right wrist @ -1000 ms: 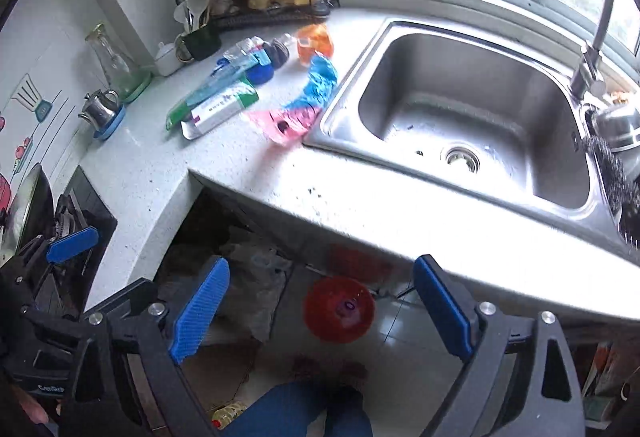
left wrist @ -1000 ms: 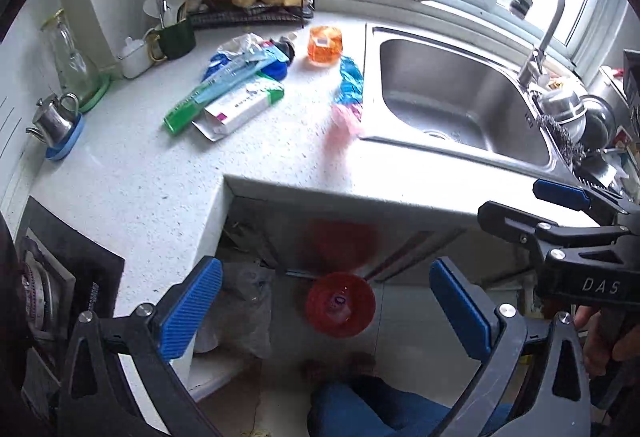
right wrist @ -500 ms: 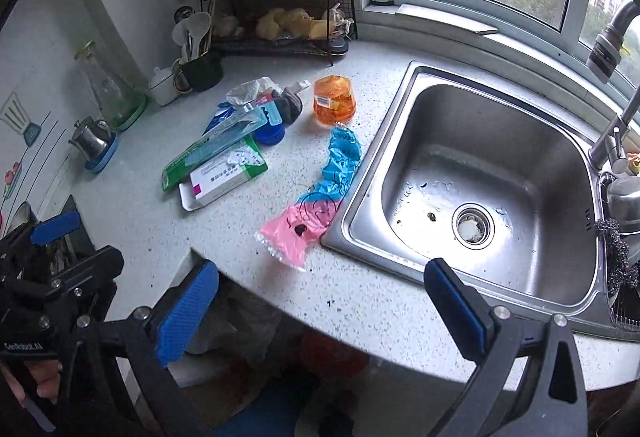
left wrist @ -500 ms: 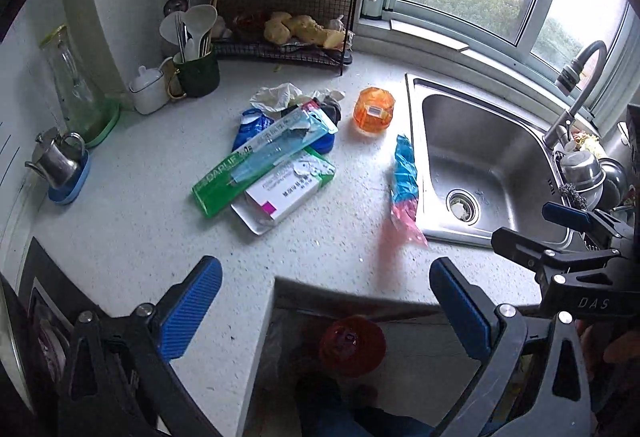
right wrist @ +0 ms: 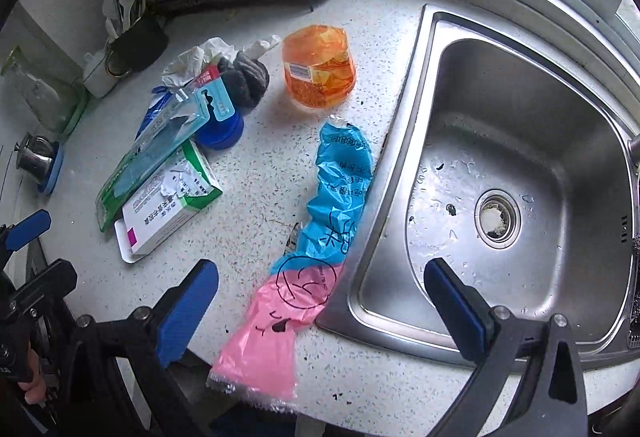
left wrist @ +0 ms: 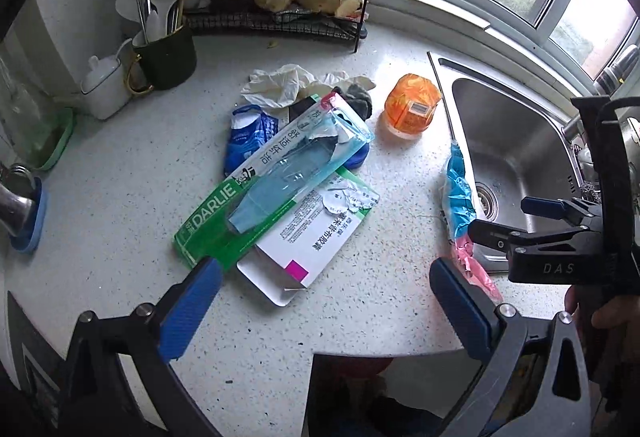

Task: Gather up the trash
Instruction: 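Grasp the blue-and-pink plastic bag with the right tool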

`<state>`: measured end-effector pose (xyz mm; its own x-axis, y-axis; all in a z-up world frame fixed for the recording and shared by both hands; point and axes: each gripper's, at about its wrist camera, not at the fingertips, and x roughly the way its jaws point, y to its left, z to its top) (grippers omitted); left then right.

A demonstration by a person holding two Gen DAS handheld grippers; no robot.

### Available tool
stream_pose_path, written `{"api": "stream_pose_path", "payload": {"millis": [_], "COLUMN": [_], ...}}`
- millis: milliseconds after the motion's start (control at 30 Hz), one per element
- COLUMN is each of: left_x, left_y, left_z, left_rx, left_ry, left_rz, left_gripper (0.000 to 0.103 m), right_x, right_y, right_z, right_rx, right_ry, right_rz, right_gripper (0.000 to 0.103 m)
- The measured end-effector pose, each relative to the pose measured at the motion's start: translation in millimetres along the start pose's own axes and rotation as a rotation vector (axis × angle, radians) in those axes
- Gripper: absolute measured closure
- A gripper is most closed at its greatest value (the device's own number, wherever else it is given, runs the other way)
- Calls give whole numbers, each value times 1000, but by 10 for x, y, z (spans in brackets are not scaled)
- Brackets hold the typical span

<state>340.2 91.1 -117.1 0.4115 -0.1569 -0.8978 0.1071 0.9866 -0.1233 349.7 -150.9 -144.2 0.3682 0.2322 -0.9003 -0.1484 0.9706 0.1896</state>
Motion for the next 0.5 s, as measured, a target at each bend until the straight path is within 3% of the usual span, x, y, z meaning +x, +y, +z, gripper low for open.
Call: {"api": "stream_pose_path", "payload": {"millis": [233, 433, 500], "left_x": [309, 416, 435], "left_y": [157, 253, 266], "left_z": [95, 143, 146], "left_rx": [6, -1, 1], "left_ry": [42, 54, 59], "left_rz": [-6, -38, -44], "left_gripper": [0, 0, 0], "right_x": [414, 580, 579], "right_y": [15, 18, 11], "right_z": [152, 123, 121], "right_rx": [13, -4, -7], "right_ry": [91, 152, 152], "right_rz": [-50, -121, -111], "right_gripper": [1, 33, 34]}}
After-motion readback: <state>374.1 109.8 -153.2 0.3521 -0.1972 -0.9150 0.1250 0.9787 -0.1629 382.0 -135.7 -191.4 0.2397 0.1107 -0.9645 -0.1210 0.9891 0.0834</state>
